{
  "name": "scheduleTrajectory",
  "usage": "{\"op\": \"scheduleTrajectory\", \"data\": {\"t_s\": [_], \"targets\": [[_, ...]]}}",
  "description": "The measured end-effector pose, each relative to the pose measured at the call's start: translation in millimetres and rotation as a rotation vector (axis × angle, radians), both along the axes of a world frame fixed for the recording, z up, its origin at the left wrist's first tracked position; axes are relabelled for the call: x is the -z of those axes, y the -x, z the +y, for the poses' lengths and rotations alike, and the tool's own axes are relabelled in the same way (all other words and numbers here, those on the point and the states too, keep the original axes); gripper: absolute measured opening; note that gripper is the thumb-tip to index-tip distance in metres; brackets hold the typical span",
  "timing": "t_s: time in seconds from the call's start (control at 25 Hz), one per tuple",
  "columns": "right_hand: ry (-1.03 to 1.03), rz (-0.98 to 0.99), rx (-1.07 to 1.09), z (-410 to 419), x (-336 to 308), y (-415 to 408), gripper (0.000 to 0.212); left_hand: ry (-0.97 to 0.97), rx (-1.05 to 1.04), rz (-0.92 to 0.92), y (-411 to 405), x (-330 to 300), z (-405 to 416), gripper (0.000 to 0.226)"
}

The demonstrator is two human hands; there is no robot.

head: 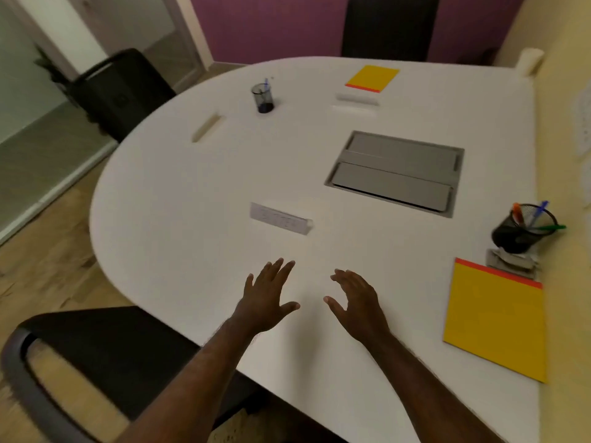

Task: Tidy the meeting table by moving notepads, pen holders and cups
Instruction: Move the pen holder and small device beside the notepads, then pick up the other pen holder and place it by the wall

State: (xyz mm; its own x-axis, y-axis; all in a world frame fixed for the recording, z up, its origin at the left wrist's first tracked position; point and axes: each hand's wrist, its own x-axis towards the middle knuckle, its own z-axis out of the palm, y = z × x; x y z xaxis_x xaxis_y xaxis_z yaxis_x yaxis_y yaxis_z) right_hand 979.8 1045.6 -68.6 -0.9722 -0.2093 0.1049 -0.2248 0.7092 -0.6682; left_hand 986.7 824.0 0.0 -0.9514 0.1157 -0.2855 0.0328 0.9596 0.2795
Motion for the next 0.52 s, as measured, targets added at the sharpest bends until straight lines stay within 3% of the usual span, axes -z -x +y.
{"op": "scheduleTrajectory", "data": {"t_s": [0.24,0.52], "targets": [[-0.142,0.191,-0.211,-88.5,-52.7,-15.7,0.059,0.073,-0.057,0.169,-55.8,-49.1,-81.0,0.085],[-0.143,0.307,-0.364,-171.0,-104.8,-31.5,0.066,0.025,-0.268,0.326,-128.6,-82.1,-149.2,0.09]]}}
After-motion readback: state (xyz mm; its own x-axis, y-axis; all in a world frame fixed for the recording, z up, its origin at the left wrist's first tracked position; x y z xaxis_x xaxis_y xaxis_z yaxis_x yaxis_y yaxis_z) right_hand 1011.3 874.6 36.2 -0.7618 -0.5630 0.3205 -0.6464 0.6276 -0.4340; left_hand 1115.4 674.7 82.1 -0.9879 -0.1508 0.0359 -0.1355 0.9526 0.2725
